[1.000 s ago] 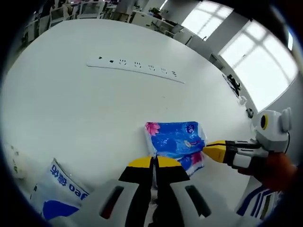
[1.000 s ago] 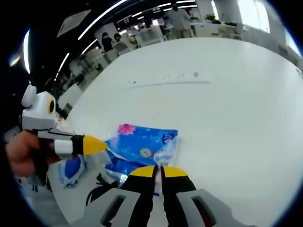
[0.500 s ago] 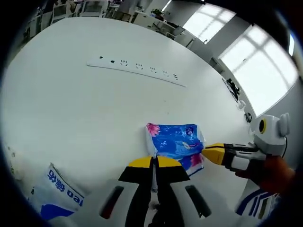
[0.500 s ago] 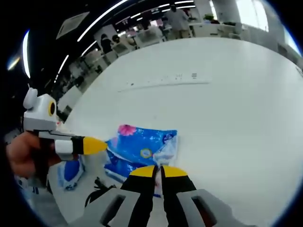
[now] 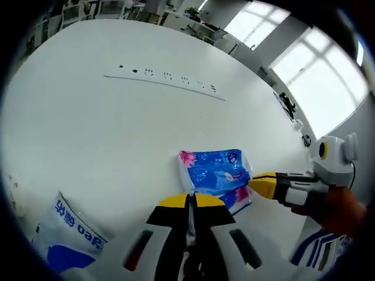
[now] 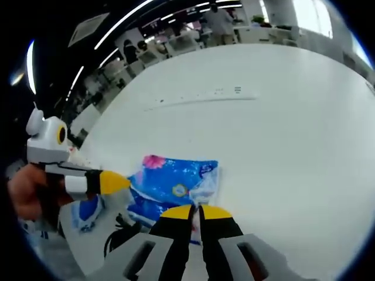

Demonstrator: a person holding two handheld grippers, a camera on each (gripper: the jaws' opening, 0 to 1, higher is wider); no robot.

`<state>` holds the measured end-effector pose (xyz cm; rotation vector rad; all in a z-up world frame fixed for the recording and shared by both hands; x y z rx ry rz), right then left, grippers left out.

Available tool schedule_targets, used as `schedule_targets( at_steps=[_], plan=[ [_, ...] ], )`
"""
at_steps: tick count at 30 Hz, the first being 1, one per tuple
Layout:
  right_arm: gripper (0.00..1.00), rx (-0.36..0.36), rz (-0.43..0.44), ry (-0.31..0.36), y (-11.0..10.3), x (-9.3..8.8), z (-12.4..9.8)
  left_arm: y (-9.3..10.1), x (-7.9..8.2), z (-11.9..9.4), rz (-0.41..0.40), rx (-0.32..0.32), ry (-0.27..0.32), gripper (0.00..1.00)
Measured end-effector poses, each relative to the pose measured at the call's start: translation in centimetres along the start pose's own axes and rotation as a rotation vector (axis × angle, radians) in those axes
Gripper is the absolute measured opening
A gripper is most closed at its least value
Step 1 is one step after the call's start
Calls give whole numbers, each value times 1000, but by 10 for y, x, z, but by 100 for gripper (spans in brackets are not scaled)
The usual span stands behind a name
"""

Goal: Arrange the tabletop items into an orderly group along one side of the table until the central work area is clear of visible clutter.

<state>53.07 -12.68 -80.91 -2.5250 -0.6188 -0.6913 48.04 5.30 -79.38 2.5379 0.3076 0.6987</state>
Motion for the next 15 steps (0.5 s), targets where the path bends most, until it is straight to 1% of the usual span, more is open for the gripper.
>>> schedule_targets(
  at_steps=[3, 7, 10, 13, 15],
  plan=[
    [1, -4, -12, -4, -3, -4, -4, 0, -1, 0, 0, 1, -1, 0],
    [3, -2, -13, -2, -1, -1, -3, 1, -2, -2, -3, 8, 1, 0],
    [6, 7, -15, 9, -1, -1, -3, -3, -3, -4, -8, 17, 1, 5],
    [9, 9, -32, 9, -3, -2, -5, -2, -3, -7, -8, 13, 7, 6],
    [10, 9, -29, 8, -2, 0, -5, -2, -3, -9, 1, 14, 10, 7]
  ],
)
Point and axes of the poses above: the point that each gripper's makers call its tool centre point, and the gripper's own axes: z roughly forward along the fingers, y roughly to its right, x roughly out of its top, the point moved 8 cm from there along -z, roughly backward along the fingers, and after that the axes turned 4 degrees about -z, right-handed, at the moved point
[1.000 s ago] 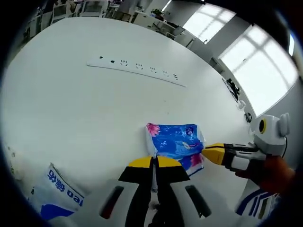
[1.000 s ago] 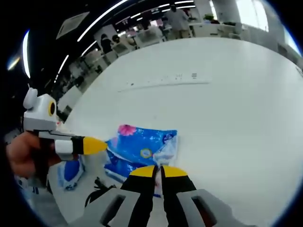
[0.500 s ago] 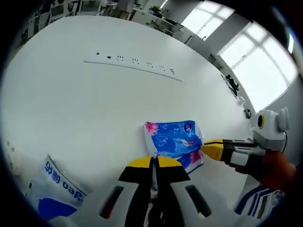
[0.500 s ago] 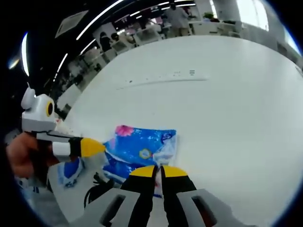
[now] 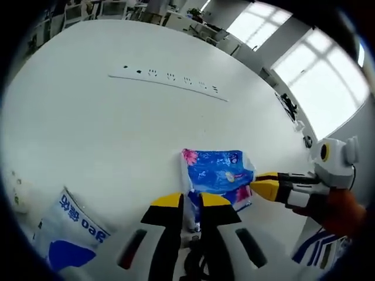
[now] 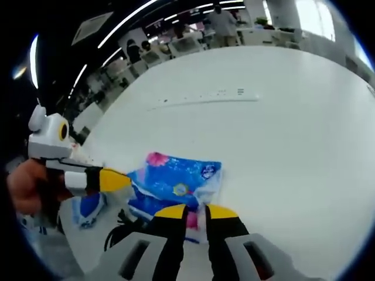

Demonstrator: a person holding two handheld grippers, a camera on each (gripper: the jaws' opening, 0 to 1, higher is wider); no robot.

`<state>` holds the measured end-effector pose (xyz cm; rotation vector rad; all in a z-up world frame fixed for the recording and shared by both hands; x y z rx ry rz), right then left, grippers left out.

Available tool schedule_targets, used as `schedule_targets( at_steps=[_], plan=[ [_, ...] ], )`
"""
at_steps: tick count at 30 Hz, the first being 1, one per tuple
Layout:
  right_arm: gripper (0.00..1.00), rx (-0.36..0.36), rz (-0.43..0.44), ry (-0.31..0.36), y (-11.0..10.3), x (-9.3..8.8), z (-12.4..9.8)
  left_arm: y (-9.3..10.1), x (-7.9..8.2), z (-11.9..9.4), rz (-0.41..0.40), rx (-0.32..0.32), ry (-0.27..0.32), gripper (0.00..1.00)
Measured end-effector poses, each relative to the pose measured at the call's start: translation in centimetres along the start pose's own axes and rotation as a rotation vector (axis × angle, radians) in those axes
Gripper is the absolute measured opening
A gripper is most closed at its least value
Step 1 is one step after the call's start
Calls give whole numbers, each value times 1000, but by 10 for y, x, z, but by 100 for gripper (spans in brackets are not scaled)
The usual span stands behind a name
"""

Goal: Arrange the tabletop items into an orderly group along one side of the table until the central work area is clear of visible clutter.

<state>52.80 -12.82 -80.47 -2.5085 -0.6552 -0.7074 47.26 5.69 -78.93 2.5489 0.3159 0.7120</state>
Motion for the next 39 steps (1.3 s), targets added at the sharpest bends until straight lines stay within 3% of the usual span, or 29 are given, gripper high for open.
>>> schedule_targets(
  at_steps=[9, 22, 35, 39],
  plan=[
    [13, -23, -24, 18, 2, 9, -8, 1, 1, -14, 33, -9, 10, 12],
    [14, -29, -66, 16, -15, 12, -17, -14, 5, -44, 12, -4, 57, 13],
    [16, 18, -140, 5, -56, 12, -10, -31, -11, -81, 49, 2, 95, 13],
    [16, 31, -164, 4, -68, 12, -7, -39, -19, -94, 26, 6, 110, 13]
  ],
)
Point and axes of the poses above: the point that each gripper's makers call its tool centre point, and the gripper's own axes: z roughly forward along the fingers, y roughly to its right, x roughly out of its top, the point moved 8 cm from there along -z, roughly backward along the fingers, and after that the axes turned 4 degrees about -z, right-handed, at the moved point
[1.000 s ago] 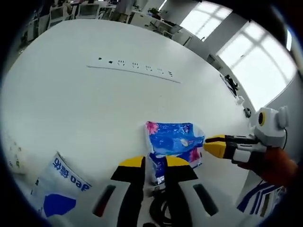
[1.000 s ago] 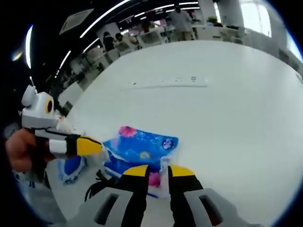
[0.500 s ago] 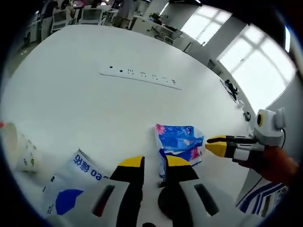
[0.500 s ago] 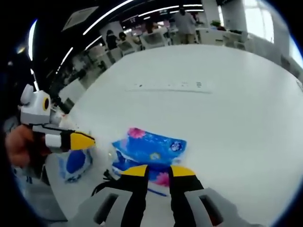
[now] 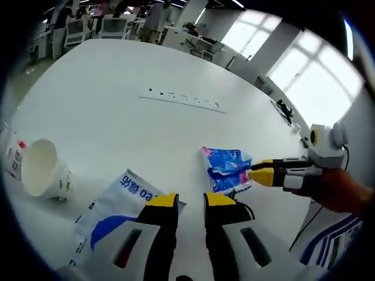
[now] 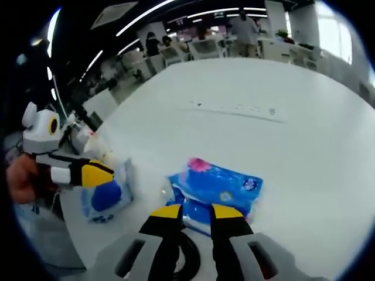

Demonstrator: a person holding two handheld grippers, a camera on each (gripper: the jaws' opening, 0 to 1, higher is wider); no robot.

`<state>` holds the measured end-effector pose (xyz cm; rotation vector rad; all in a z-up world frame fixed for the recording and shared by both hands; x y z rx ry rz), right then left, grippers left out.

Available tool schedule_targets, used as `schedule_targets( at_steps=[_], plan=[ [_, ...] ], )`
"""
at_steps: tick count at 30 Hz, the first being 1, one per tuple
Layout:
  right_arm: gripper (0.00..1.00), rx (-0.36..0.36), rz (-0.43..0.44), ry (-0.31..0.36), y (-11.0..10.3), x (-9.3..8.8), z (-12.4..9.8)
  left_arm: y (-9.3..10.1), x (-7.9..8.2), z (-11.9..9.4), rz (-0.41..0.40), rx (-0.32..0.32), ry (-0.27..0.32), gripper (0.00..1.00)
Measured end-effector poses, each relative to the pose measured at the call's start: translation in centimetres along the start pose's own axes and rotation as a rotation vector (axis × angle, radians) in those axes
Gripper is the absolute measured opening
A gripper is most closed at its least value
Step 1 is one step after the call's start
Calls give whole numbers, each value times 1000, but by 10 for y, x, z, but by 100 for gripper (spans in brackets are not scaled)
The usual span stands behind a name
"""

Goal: Arrange the tabletop items into an orderly group along one side of the table until the central work area is clear of visible clutter.

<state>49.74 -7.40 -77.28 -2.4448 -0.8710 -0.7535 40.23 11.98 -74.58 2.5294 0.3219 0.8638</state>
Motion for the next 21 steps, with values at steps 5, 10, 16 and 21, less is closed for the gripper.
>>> schedule_targets(
  at_steps=[5, 10, 16, 21],
  plan=[
    [16, 17, -16, 2, -10, 5, 6, -15, -13, -14, 1, 22, 1, 13],
    [16, 36, -40, -10, -28, 7, 11, -30, -21, -29, -20, 42, 9, 13],
    [16, 61, -66, -25, -44, 9, 19, -48, -28, -47, -44, 63, 27, 12],
    [16, 88, -92, -31, -58, 14, 28, -62, -36, -63, -76, 75, 46, 12]
  ],
)
Point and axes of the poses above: the point that each gripper's makers call its tool centre point, and the gripper's own axes: z roughly forward along the fingers, y roughly to its right, x roughly out of its top, the point moved 8 cm from there along -z, roughly backward along the fingers, and after that the axes turned 4 degrees about -z, right-handed, at the moved point
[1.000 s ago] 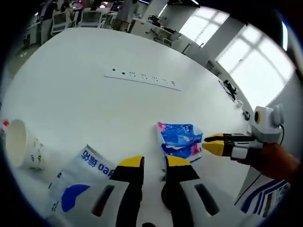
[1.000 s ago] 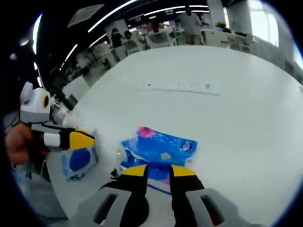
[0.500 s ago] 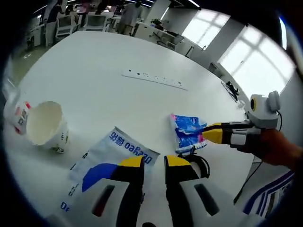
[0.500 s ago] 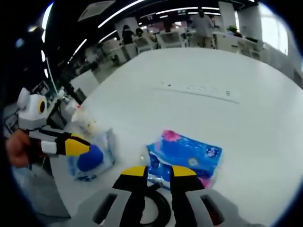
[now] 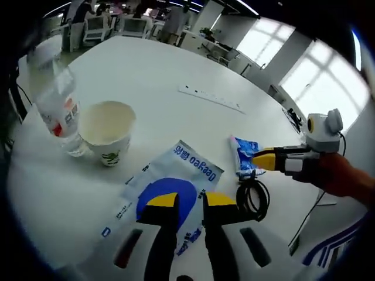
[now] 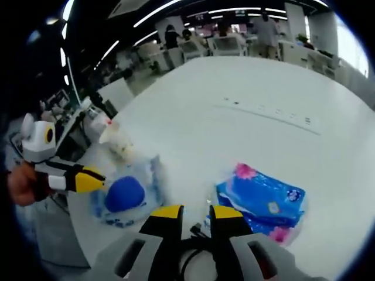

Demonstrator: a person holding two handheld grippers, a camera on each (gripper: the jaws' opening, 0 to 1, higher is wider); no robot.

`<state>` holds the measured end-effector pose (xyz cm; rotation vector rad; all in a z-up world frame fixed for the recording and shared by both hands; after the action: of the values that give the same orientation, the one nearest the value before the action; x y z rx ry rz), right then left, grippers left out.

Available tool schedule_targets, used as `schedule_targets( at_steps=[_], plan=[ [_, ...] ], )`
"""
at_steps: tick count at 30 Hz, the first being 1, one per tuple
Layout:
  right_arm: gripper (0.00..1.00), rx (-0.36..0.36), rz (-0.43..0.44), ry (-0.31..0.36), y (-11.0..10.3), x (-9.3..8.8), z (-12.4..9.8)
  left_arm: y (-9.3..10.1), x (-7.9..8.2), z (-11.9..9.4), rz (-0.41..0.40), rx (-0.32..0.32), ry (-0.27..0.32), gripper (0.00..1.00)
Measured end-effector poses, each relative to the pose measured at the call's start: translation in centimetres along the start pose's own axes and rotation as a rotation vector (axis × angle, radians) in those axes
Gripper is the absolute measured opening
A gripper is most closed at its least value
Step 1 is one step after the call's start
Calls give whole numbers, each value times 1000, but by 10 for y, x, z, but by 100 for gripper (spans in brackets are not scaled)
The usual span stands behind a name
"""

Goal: Arrange the tabletop items into an orderly group along one side of the table until the central work area is clear of visible clutter.

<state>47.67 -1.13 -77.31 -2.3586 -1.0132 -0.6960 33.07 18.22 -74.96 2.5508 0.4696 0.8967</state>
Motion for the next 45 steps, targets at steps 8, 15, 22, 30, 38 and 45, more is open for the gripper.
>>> schedule_targets(
  at_steps=[8, 15, 22, 30, 38, 45],
  plan=[
    [17, 40, -45, -12, -23, 4, 16, -33, -17, -29, -50, 45, 21, 13],
    [20, 60, -88, -48, -37, 4, 26, -61, -39, -51, -135, 91, 44, 15],
    [22, 73, -116, -70, -39, 8, 33, -69, -65, -54, -218, 96, 41, 18],
    [24, 87, -142, -93, -43, 7, 41, -66, -76, -48, -241, 86, 34, 20],
    [28, 98, -153, -119, -43, 6, 50, -71, -76, -34, -250, 83, 38, 24],
    [27, 119, -161, -108, -43, 16, 56, -66, -82, -24, -269, 82, 34, 24]
  ],
)
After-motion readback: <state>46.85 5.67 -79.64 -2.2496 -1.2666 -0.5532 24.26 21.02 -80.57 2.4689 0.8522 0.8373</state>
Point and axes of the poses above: the point that each gripper's makers call its tool centre point, and the gripper's own axes: z roughly forward along the fingers, y roughly to its right, x roughly out of its top, the point moved 8 cm from there along -z, roughly backward along the fingers, and after that the axes turned 4 degrees about -z, right-handed, at the moved point
